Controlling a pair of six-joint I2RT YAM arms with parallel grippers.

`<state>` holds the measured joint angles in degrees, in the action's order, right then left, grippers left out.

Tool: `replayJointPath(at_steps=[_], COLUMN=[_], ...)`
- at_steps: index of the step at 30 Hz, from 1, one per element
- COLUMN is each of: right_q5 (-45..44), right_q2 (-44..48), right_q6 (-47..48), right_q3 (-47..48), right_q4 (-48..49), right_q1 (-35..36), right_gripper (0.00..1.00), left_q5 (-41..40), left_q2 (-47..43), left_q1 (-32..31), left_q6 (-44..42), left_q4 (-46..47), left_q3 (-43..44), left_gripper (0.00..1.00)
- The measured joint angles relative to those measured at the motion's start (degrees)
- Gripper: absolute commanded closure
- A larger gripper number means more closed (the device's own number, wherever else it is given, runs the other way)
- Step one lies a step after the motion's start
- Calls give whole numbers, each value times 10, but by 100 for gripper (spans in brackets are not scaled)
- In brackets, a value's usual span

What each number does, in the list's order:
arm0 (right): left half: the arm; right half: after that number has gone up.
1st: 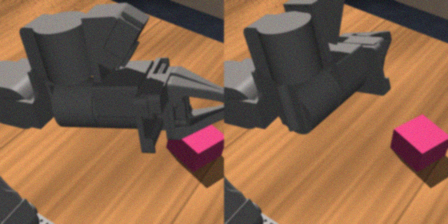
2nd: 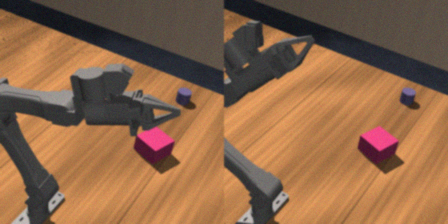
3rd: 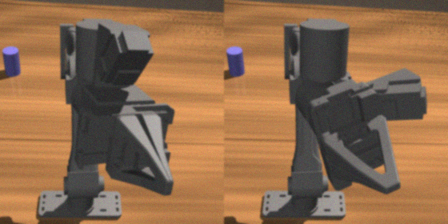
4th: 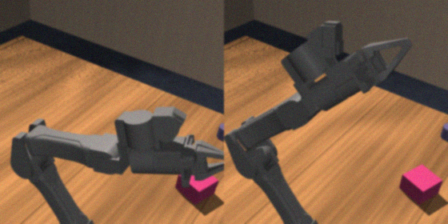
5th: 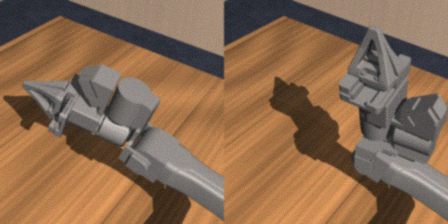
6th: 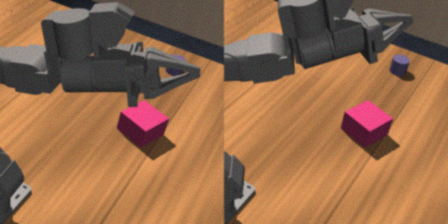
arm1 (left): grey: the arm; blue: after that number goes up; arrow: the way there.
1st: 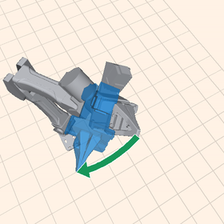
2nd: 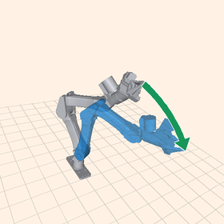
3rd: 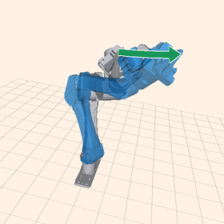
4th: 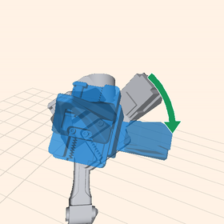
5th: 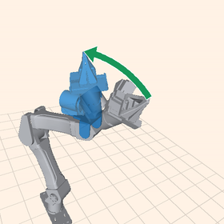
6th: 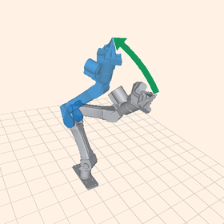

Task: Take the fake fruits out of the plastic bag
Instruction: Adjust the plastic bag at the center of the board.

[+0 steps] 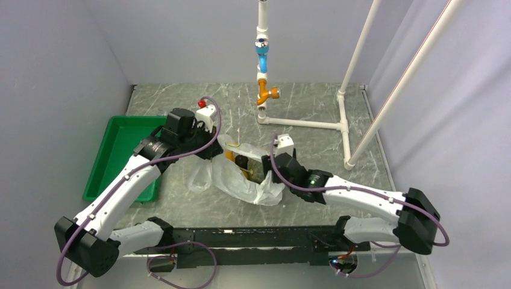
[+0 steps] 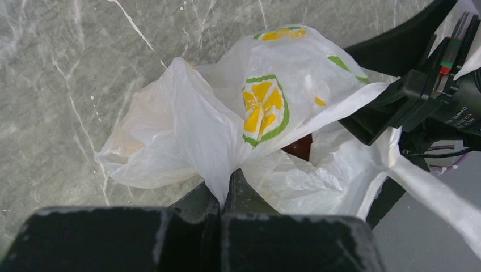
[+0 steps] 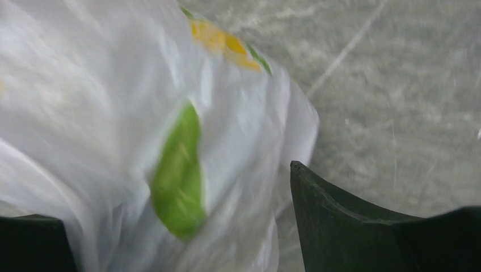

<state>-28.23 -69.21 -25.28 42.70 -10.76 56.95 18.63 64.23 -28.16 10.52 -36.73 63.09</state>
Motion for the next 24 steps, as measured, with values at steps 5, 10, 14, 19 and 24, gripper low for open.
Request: replayJointPath(at_steps=[5, 10, 14, 19, 24], right_q5=[0, 46, 131, 226, 253], right_q2=[99, 169, 200, 152, 119], right_q6=[-62, -105, -110, -71, -11], right_q3=[-101, -152, -163, -89, 35], right_q4=[-18, 15, 63, 61, 46], right_q1=[-2, -22, -118, -255, -295], right_gripper=[71, 100, 100, 100, 100], left_q5=[-11, 4, 11, 20, 27], left_q2=[-29, -37, -11, 106, 217], left_q1=[0, -12, -11, 1, 30], left_q6=[13, 39, 66, 84, 57], left_q4=[15, 39, 66, 64, 35], left_q3=[-22, -38, -31, 90, 282], left_gripper=[100, 100, 100, 100, 100])
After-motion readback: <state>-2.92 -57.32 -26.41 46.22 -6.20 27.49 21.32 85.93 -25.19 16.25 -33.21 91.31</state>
